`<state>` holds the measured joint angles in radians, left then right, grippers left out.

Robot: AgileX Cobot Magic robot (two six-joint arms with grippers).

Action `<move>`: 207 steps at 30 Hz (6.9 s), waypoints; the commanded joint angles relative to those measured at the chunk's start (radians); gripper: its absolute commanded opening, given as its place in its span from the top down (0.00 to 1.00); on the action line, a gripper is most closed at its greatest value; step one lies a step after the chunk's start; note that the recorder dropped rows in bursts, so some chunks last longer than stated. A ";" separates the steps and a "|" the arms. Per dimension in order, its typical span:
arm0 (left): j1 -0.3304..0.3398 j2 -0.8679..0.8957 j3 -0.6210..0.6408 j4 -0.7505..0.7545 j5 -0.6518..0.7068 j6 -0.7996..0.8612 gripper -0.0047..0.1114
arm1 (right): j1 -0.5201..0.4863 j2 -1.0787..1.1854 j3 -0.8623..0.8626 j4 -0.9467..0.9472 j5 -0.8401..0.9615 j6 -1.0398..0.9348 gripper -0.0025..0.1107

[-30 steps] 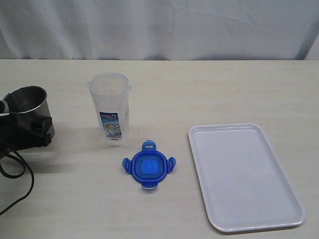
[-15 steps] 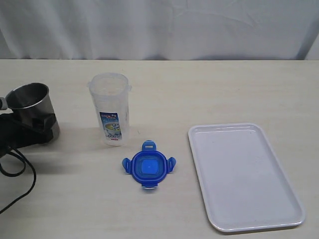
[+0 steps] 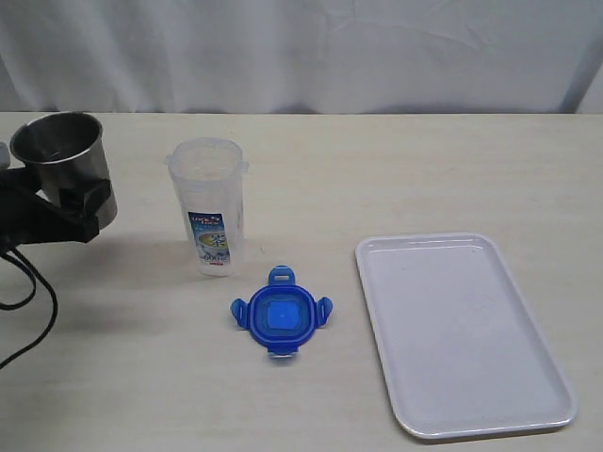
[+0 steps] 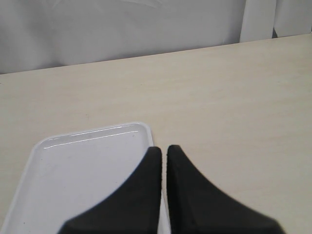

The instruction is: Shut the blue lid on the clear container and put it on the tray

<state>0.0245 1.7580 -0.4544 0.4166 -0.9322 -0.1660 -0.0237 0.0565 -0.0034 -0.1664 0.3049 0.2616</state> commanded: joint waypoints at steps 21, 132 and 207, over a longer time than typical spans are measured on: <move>-0.134 -0.065 -0.368 0.399 0.258 -0.139 0.96 | 0.002 -0.002 0.003 0.000 0.000 0.001 0.94; -0.048 0.644 -0.909 -0.009 0.178 -0.152 0.84 | 0.002 -0.002 0.003 0.001 0.000 0.005 0.94; -0.078 -0.032 -0.909 0.220 0.971 -0.444 0.06 | 0.002 -0.002 0.003 0.001 0.000 0.005 0.94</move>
<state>-0.0430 1.8047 -1.3559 0.6722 -0.1035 -0.5920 -0.0237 0.0565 -0.0034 -0.1664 0.3049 0.2694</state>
